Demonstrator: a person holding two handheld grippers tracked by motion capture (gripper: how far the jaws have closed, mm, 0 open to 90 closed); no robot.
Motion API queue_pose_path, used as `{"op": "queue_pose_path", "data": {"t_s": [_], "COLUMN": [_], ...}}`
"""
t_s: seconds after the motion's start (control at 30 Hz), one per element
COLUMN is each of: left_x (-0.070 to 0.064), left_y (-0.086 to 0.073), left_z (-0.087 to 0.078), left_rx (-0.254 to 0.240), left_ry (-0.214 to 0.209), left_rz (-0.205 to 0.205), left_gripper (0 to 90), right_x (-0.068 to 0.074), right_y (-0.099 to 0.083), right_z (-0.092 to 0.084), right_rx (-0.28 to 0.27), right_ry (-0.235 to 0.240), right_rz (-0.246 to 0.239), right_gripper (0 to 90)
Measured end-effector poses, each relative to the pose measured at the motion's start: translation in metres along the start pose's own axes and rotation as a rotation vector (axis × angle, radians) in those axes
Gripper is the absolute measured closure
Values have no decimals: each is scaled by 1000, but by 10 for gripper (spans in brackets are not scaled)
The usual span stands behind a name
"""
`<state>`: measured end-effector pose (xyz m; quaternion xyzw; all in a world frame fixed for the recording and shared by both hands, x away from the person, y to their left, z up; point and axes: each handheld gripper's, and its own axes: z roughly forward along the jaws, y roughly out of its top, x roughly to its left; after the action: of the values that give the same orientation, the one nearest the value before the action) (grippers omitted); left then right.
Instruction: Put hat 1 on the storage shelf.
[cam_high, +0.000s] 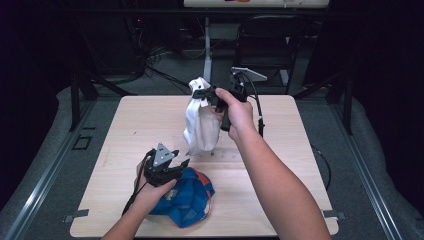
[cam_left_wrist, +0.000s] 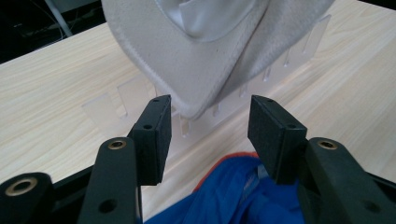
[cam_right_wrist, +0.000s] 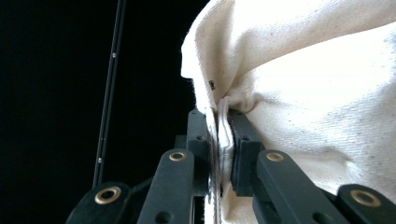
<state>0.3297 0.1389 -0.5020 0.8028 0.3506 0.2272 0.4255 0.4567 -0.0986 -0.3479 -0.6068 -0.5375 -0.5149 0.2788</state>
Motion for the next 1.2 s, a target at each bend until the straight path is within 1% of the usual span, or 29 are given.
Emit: {"op": "queue_pose_path", "data": {"t_s": [0.03,0.13,0.17,0.2,0.3,0.4,0.43,0.47,0.5,0.57,0.7,0.77,0.83,0.87,0.9,0.93,0.97,1.03,1.07,1.1,1.2], "left_x": [-1,-2,-3,-5,-9,-12,-12,-12,-12,-11,-8,-6,-5,-4,-3,-2,-1,4,6,10,15], "left_y": [1,4,5,6,10,12,12,12,12,12,12,11,11,11,10,10,9,6,5,3,-3], "left_z": [2,8,9,12,17,21,22,22,22,21,19,17,15,14,14,12,12,11,10,9,7], "left_rx": [-5,-7,-6,-13,-7,-1,2,8,9,8,8,3,-1,-4,-12,-12,-18,-23,-27,-32,-39], "left_ry": [5,5,-1,-1,7,25,29,38,44,49,60,58,50,41,41,27,23,-2,-11,-23,-26], "left_rz": [1,-4,-3,-1,18,32,32,32,30,27,27,21,17,7,1,-11,-17,-48,-73,-97,-123], "left_gripper": [503,506,506,506,513,567,619,641,685,740,799,809,813,813,813,813,814,815,814,814,816], "right_x": [-1,-2,-3,-3,-4,-5,-5,-6,-7,-9,-9,-9,-9,-9,-10,-10,-11,-12,-13,-14,-18], "right_y": [0,-1,-2,-2,-3,-4,-4,-5,-5,-6,-6,-7,-8,-8,-9,-9,-9,-10,-10,-10,-11], "right_z": [0,1,1,1,1,1,0,0,-1,-1,-5,-6,-8,-8,-8,-9,-9,-8,-9,-8,-6], "right_rx": [3,2,3,4,2,3,8,6,12,9,5,6,7,5,5,14,8,10,21,20,21], "right_ry": [2,1,4,6,8,8,8,9,9,8,-4,-2,-3,-3,-2,-3,-1,2,0,-5,-17], "right_rz": [-4,2,-3,-4,1,-4,-2,-2,-3,-4,-14,-10,-17,-15,-17,-18,-16,-15,-15,-11,-12], "right_gripper": [812,811,811,811,810,809,809,809,809,808,808,808,808,808,808,808,808,808,807,807,807]}}
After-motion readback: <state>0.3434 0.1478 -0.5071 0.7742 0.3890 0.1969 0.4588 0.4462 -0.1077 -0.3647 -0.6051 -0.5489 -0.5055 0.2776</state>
